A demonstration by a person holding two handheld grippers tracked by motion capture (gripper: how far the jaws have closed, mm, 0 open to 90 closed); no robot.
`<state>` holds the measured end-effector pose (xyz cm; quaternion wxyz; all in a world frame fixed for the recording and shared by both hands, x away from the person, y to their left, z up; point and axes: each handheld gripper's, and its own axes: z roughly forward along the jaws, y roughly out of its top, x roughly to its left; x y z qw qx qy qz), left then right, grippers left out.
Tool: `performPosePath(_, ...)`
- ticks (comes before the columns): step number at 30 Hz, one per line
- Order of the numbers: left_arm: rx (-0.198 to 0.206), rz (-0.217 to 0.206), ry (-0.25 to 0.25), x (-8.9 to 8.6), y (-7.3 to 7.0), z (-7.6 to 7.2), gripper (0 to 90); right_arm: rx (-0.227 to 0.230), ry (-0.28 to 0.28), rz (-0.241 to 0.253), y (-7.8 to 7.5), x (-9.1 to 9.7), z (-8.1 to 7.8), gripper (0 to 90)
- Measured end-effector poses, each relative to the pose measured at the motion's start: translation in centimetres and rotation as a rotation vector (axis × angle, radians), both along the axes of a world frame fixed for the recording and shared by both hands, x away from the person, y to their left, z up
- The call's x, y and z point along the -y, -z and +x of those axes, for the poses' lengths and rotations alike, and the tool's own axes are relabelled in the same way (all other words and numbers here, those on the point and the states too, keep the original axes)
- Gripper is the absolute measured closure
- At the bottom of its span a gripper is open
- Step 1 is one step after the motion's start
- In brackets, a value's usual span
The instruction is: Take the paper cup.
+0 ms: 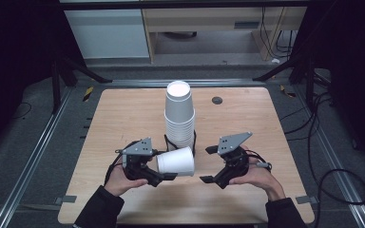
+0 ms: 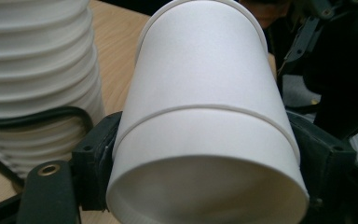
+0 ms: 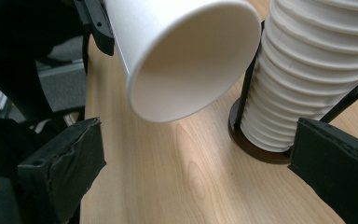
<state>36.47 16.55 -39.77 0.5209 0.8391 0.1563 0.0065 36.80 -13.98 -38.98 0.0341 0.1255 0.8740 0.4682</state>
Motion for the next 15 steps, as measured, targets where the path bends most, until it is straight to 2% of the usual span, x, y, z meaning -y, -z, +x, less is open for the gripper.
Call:
performPosePath(6, 0.001, -0.042, 0.010, 0.3, 0.1, 0.0, 20.6, -0.018, 0.012, 0.047, 0.5, 0.6, -0.3, 3.1)
performPosePath(8, 0.005, -0.062, 0.024, 0.6, 0.2, -0.2, 20.5, -0.024, 0.017, 0.044, 0.6, 0.6, -0.4, 3.0)
performPosePath(15, 0.012, -0.089, 0.062, 1.3, 0.3, -0.5, 20.5, -0.049, 0.000, 0.089, 1.0, 0.7, -0.8, 3.0)
